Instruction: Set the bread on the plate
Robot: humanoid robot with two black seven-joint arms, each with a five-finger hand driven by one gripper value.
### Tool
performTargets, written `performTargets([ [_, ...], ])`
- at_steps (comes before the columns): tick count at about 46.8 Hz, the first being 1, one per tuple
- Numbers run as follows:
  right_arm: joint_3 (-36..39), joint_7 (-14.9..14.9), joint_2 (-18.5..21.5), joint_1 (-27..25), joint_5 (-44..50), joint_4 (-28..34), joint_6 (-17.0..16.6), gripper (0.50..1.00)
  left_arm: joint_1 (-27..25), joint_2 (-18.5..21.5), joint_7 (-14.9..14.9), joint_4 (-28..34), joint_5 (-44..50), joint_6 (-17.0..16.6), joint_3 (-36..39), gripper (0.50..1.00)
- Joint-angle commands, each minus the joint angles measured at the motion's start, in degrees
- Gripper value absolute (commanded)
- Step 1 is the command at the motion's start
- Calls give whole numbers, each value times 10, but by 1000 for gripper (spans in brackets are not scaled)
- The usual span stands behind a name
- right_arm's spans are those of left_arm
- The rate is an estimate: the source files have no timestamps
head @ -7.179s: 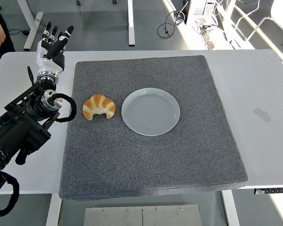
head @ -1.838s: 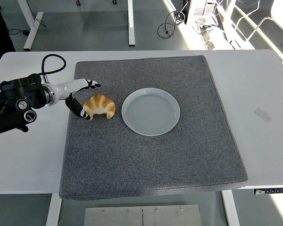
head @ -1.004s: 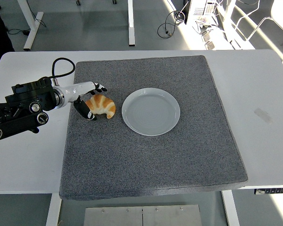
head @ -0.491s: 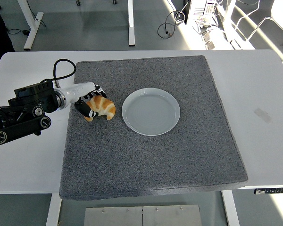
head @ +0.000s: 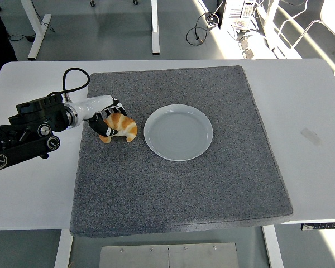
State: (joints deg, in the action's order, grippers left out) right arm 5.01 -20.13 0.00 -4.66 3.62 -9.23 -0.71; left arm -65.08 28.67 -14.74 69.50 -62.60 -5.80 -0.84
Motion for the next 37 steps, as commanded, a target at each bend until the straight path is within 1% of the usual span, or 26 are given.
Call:
performTargets([
  [1, 0, 0, 0, 0, 0, 0, 0, 1000, -2, 2, 0, 0, 0, 0, -17, 500],
  [6, 0, 0, 0, 0, 0, 0, 0, 1000, -8, 11, 0, 2, 0, 1, -32, 500],
  [21, 0, 0, 0, 0, 0, 0, 0, 1000, -31, 4, 0, 9, -1, 1, -53, 500],
  [37, 0, 0, 0, 0, 0, 0, 0, 1000, -41, -54, 0, 9, -3, 1, -53, 500],
])
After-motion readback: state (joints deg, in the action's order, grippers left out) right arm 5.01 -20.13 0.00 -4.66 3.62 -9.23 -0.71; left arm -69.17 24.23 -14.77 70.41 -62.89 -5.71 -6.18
